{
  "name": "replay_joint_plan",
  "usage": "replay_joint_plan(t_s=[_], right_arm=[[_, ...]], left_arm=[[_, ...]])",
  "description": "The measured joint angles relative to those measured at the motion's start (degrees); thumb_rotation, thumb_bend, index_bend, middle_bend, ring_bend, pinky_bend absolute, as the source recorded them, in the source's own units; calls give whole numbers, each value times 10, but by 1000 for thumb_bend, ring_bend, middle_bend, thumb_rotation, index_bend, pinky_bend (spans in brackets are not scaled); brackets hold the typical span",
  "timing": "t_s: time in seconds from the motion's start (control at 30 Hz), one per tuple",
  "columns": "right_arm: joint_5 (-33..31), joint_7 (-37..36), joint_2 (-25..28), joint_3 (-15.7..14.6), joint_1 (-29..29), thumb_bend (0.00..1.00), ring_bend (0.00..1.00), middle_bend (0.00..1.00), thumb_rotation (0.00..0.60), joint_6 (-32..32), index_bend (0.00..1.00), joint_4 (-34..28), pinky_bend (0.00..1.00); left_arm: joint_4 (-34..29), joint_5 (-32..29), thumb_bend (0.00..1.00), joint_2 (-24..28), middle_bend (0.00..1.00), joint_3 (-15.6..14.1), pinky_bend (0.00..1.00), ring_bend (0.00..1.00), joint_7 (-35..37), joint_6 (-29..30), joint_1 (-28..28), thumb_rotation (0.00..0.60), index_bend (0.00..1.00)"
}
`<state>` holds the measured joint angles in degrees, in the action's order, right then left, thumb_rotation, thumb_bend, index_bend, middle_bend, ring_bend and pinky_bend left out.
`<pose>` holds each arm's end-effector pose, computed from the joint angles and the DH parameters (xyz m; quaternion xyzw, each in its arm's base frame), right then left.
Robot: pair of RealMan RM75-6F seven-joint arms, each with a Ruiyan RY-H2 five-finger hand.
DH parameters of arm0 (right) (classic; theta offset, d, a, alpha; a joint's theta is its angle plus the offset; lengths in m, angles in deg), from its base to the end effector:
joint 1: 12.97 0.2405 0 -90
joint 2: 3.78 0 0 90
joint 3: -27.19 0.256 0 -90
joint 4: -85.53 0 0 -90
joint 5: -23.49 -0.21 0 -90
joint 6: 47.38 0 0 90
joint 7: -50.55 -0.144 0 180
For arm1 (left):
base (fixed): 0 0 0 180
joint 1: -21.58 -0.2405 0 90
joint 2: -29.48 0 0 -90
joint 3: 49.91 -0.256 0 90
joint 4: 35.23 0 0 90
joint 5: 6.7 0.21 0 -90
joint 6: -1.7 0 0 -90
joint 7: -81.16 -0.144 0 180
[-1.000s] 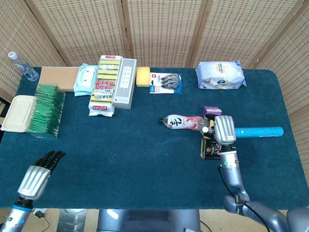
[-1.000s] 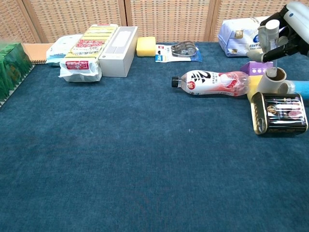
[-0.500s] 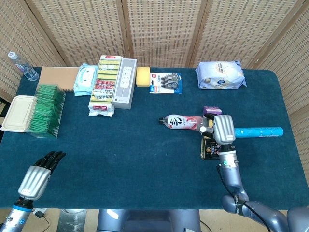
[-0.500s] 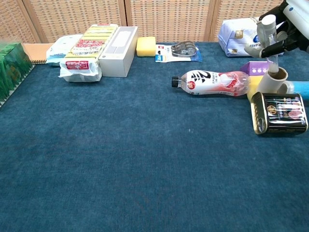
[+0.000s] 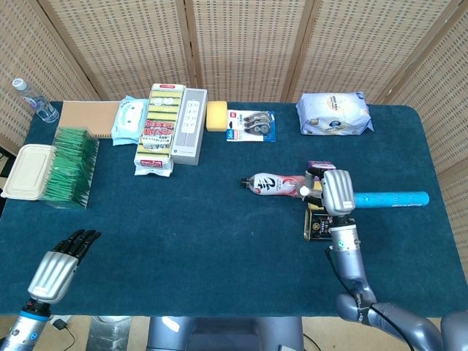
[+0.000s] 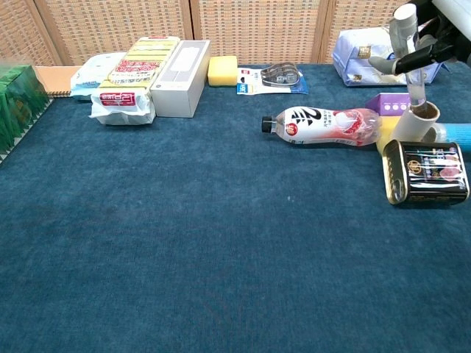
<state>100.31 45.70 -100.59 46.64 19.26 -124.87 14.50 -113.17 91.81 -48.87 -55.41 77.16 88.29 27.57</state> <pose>-0.1828 -0.3535 0.0387 0.5188 -0.3903 0.5944 0.4745 -0.3073 0.1535 0.0712 -0.6993 -0.3378 -0.3808 0.5019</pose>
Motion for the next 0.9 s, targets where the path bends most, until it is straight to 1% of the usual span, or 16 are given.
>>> replay_joint_plan(t_s=[0.7,0.9], right_arm=[[4,11,28,7,-3,333,1000,922,600,-15,788,-63,952],[3,18,41,14,-2,333,1000,923,600,-17,788,-89,953]], left_arm=[[-2,3,211,0,178,-2,330,148,-6,1,0,600,102],[-2,3,210,0,178,-2,330,148,-6,1,0,600,103]])
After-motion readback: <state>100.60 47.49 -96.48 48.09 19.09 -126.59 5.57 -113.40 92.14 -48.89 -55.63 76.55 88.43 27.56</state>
